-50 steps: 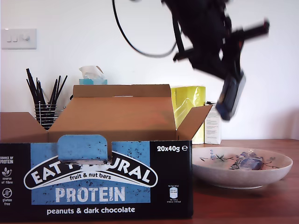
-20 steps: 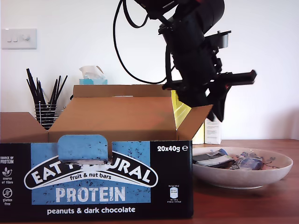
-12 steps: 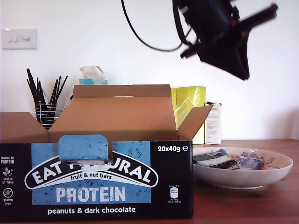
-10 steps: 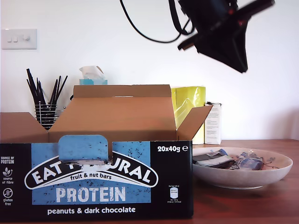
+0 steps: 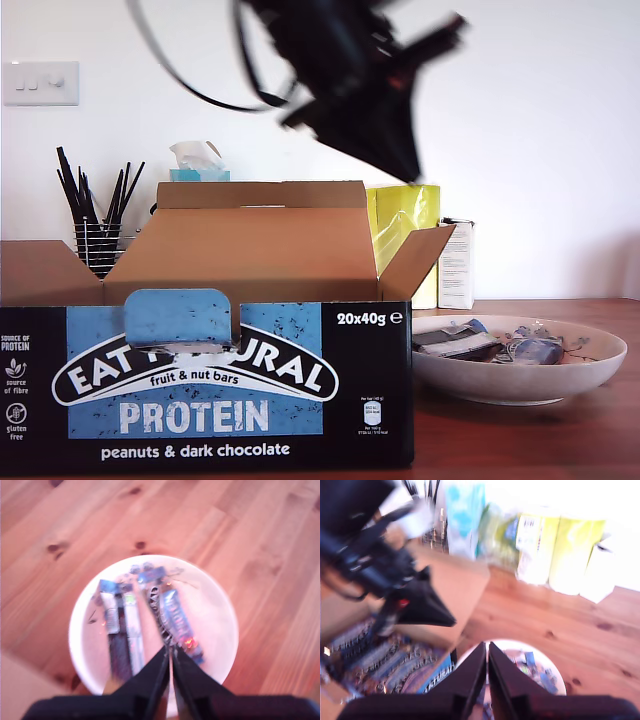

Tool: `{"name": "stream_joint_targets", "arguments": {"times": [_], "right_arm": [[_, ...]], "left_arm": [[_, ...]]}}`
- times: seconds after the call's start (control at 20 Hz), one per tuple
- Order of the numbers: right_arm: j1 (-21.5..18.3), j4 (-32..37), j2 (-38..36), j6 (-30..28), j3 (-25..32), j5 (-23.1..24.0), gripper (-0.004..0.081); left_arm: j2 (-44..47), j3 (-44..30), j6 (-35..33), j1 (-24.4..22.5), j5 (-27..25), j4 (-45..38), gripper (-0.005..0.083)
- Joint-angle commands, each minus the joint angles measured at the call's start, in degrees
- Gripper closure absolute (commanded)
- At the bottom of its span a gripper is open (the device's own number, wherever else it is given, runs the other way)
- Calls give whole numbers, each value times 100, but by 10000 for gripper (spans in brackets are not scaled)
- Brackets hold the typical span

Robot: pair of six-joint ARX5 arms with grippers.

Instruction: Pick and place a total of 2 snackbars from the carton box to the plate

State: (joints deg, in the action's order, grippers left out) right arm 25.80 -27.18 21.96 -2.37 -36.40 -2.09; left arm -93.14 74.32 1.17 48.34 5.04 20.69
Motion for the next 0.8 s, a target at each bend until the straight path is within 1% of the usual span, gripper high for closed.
{"name": "stream_joint_targets", "arguments": {"times": [0.0, 0.1, 0.2, 0.3, 0.45, 0.5, 0.6, 0.75], "right_arm": [[-136, 452, 212, 109, 313, 22, 783], [-387, 866, 540, 166, 472, 13, 783], [-787, 1224, 844, 260, 503, -61, 783], [-1237, 1453, 970, 256, 503, -302, 783], [-1790, 1471, 970, 238, 516, -831, 783], [-1886, 1462, 957, 238, 518, -990, 783], [-1934, 1403, 909, 243, 518, -1235, 783], [-1932, 1375, 787, 251, 518, -1349, 783]], "left_arm": [[590, -487, -15, -179, 7, -385, 793], [1215, -1156, -13, -525, -9, -758, 793], [1773, -1731, 37, -942, -17, -1078, 793], [2291, -2258, 50, -1386, -15, -1394, 793], [3040, -2911, 50, -2011, -9, -1768, 793], [3287, -3075, 50, -2188, -9, -1821, 793], [3827, -3399, 48, -2494, -11, -1908, 793], [4660, -3827, 52, -2677, -79, -1893, 793]]}}
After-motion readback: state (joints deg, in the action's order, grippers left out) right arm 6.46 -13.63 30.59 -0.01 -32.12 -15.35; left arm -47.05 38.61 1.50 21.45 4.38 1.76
